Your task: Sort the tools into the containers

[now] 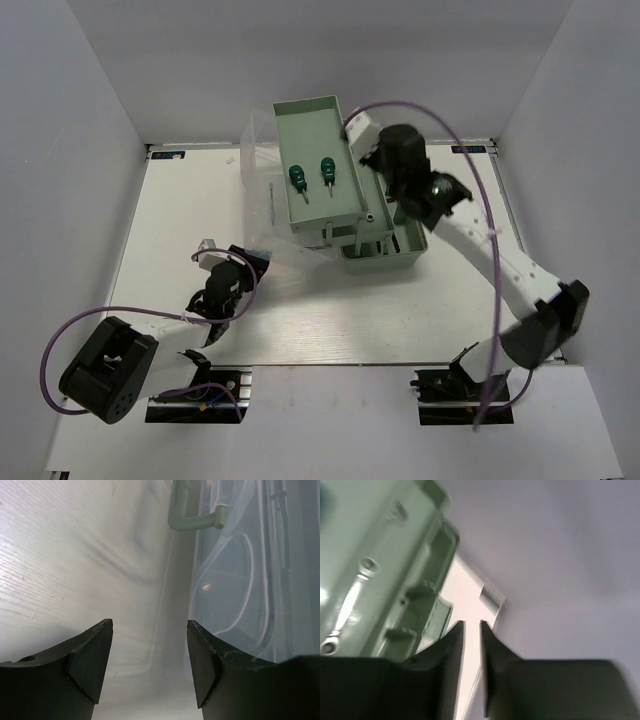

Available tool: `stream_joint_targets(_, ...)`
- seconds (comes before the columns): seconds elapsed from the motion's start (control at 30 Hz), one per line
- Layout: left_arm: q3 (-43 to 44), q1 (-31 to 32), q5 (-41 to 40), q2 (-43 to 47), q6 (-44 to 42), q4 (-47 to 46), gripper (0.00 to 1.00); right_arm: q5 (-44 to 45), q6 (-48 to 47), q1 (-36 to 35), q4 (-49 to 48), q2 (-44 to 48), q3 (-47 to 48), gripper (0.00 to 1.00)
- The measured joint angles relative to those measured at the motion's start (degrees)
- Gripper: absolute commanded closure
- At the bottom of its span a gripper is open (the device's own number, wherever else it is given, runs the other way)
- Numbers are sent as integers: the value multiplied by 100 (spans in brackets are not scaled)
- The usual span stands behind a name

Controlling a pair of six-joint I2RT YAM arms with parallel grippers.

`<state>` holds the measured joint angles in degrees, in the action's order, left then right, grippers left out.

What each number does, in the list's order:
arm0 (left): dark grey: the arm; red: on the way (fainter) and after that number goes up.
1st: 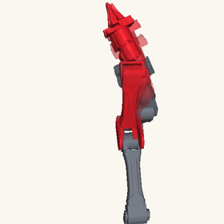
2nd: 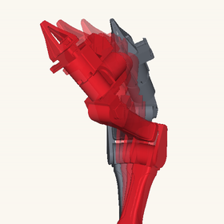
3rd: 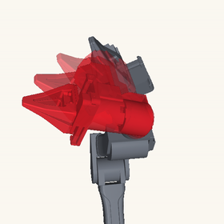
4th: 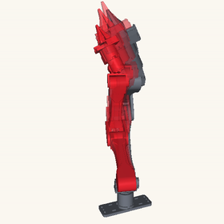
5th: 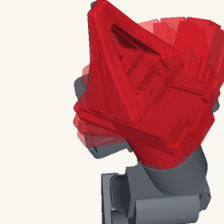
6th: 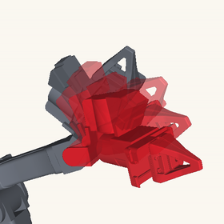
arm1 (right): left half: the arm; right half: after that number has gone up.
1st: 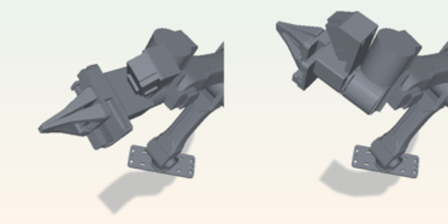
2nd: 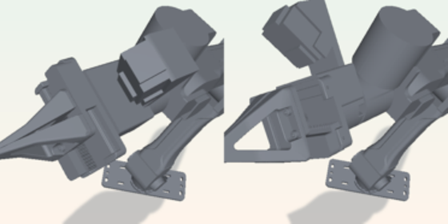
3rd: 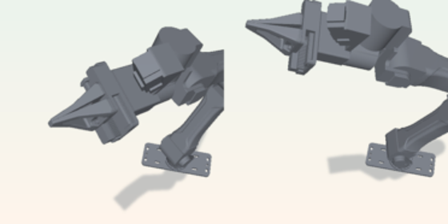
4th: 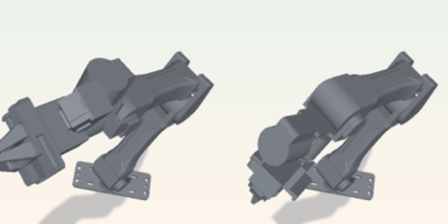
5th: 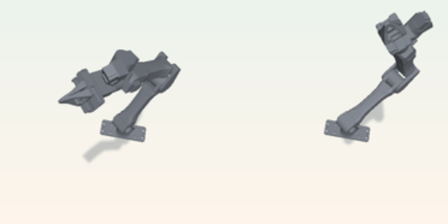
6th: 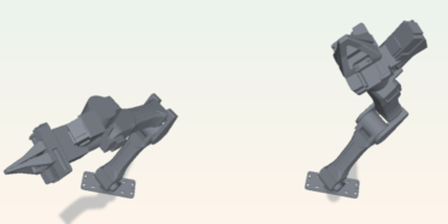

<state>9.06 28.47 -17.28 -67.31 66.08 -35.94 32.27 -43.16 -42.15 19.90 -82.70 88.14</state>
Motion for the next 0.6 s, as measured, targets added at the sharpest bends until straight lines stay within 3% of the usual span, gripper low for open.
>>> stream_joint_targets(0.03, 44, -4, 4, 0, -11, 42, 29, -15, 275, 415, 203, -254, 175, 50)
stream_joint_targets(0.07, 76, -15, 11, 0, -13, 57, 29, -138, 636, 796, 348, -494, 348, 38)
stream_joint_targets(0.13, 146, -39, 28, 4, -17, 122, 29, -437, 1335, 1593, 684, -955, 551, 20)
stream_joint_targets(0.17, 170, -50, 42, 13, -20, 140, 29, -638, 1650, 1937, 896, -1137, 575, 18)
stream_joint_targets(0.23, 216, -70, 50, 48, -39, 197, 28, -1191, 2321, 2594, 1475, -1541, 638, 18)
stream_joint_targets(0.33, 286, -109, 85, 105, -81, 286, 28, -2006, 2900, 3040, 1961, -2004, 780, 26)
stream_joint_targets(0.6, 588, -179, 225, 120, -245, 387, 28, -4100, 3779, 3453, 2538, -2649, 780, 37)
